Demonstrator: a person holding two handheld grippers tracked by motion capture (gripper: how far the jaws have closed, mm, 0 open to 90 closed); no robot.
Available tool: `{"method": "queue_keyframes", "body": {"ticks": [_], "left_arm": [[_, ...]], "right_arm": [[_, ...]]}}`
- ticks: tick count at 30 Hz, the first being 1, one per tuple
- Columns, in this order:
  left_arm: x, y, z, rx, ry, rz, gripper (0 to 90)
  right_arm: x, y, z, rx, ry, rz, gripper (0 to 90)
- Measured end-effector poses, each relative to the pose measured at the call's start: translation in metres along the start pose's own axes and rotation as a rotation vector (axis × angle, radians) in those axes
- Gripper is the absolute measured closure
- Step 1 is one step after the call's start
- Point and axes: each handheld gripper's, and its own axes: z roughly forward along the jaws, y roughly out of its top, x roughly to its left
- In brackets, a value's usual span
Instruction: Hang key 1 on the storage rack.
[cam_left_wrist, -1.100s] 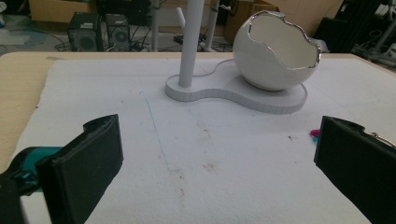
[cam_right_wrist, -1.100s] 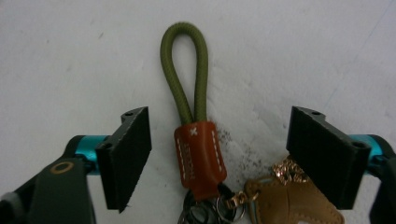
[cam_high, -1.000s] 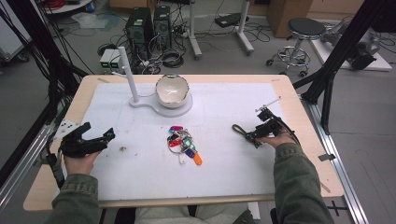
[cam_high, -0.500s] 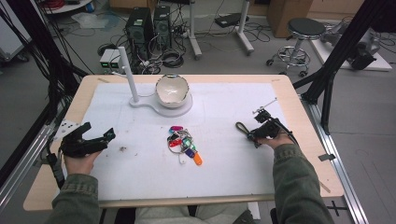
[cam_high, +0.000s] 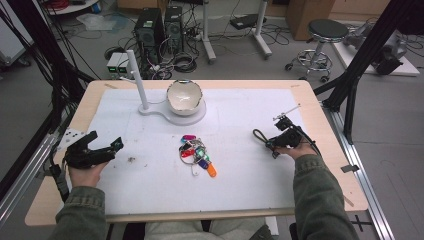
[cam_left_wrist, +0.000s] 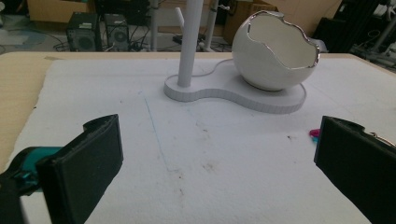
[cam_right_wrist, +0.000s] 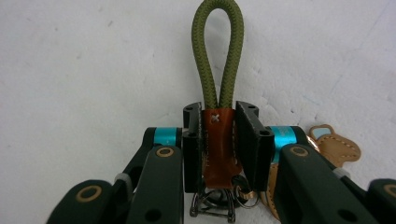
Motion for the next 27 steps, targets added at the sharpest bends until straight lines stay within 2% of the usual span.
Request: {"method": "queue_keyframes", "body": {"ticks": [3, 6, 12, 15, 17, 19, 20, 22, 27], "left_arm": [[0.0, 0.0, 0.0, -0.002, 0.001, -0.003, 1.7], [0.0, 0.0, 0.0, -0.003, 0.0, -0.003, 1.7], [0.001, 0.0, 0.0, 0.0, 0.002, -0.002, 1.7], [0.001, 0.0, 0.0, 0.0, 0.003, -0.003, 1.7], [0.001, 0.0, 0.0, -0.002, 0.002, -0.003, 1.7], [0.001, 0.0, 0.0, -0.002, 0.002, -0.004, 1.7], [0.001, 0.0, 0.0, 0.0, 0.002, -0.003, 1.7], [0.0, 0.0, 0.0, 0.001, 0.006, 0.01, 1.7], [0.0, 0.0, 0.0, 0.003, 0.004, 0.009, 1.7]], "right_arm": [[0.0, 0.001, -0.006, -0.016, 0.008, -0.007, 73.1], [0.002, 0.004, -0.013, -0.024, 0.011, 0.011, 73.1], [0.006, 0.016, -0.029, -0.09, 0.034, 0.025, 73.1], [0.008, 0.02, -0.035, -0.111, 0.026, 0.025, 73.2], [0.01, 0.023, -0.038, -0.129, 0.018, 0.009, 73.2], [0.012, 0.024, -0.04, -0.132, 0.022, 0.015, 73.2], [0.014, 0.027, -0.044, -0.163, 0.028, 0.006, 73.2], [0.018, 0.031, -0.047, -0.173, 0.034, 0.008, 73.2], [0.024, 0.039, -0.051, -0.183, 0.037, -0.006, 73.2]]}}
